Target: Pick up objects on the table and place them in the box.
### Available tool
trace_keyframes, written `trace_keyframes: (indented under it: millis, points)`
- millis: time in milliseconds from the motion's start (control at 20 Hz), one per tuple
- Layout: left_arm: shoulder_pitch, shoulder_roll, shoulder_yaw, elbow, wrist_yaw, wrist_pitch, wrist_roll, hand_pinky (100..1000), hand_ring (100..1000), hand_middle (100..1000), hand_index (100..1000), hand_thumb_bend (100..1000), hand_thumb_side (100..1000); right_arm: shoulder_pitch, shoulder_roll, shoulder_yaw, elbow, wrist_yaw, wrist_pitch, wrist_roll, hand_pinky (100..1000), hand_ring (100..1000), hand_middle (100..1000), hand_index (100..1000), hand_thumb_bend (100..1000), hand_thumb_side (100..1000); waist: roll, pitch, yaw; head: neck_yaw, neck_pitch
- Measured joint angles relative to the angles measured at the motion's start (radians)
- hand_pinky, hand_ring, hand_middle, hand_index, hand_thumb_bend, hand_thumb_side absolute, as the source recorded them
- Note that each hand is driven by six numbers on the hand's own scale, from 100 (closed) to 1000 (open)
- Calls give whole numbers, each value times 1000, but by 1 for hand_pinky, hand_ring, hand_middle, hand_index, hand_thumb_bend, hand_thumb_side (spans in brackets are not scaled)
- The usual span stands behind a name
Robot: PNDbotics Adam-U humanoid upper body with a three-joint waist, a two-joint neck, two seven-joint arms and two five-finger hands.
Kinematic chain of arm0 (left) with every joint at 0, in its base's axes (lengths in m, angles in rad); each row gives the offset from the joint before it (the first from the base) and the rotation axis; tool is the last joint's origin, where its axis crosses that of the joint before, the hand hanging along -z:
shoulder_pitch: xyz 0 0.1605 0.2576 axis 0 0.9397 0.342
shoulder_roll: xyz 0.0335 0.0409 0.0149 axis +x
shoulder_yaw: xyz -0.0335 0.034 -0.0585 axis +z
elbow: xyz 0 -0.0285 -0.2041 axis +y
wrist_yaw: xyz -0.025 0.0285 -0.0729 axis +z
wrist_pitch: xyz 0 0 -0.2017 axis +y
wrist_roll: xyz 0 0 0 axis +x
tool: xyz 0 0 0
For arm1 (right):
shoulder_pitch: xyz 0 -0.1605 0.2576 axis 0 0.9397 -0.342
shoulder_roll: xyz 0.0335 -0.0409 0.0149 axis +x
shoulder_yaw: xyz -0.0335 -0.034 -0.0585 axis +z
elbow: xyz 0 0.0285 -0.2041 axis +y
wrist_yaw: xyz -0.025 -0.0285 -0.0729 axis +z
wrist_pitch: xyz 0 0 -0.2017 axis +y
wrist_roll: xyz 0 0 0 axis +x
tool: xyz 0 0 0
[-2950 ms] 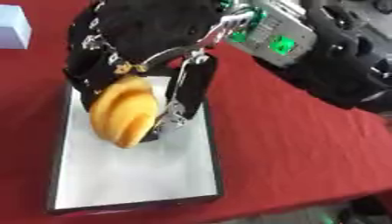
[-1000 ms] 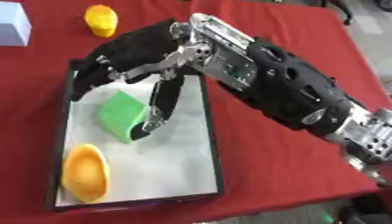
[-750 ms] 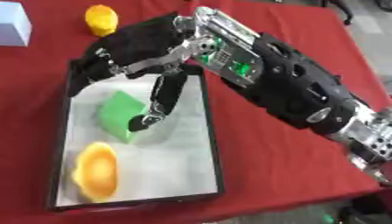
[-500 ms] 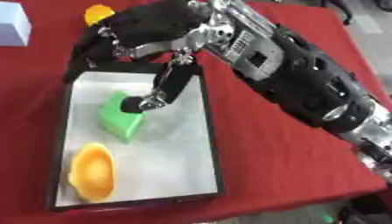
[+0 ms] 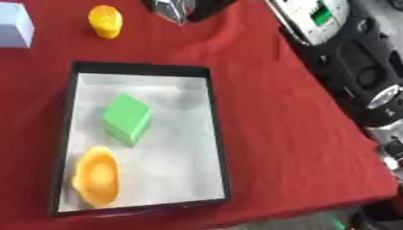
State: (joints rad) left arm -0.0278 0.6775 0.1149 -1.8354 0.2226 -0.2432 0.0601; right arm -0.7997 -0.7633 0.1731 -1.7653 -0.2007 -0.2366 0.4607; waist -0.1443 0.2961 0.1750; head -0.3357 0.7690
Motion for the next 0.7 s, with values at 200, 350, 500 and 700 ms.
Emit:
trace_keyframes:
  millis: [200,350,500,700]
  points:
    - [-22,1,14,-21,23,-10,11,846,795,728,805,100,679,61,-28,-89,37,-197,49,-36,971,819,761,894,100,456,5,0,-6,10,-7]
    - [-44,13,26,-42,41,-19,23,846,797,732,810,100,669,125,-43,-161,39,-351,83,-65,969,812,757,886,100,372,20,0,-15,23,-10]
    - [-65,43,33,-63,51,-32,33,847,802,745,825,100,653,187,-46,-233,26,-450,113,-94,967,797,741,873,100,316,34,0,-25,39,-18]
    - [-102,113,36,-78,50,-57,32,851,813,758,843,100,627,263,-39,-317,-10,-521,141,-148,970,789,745,888,100,351,45,0,-40,58,-30]
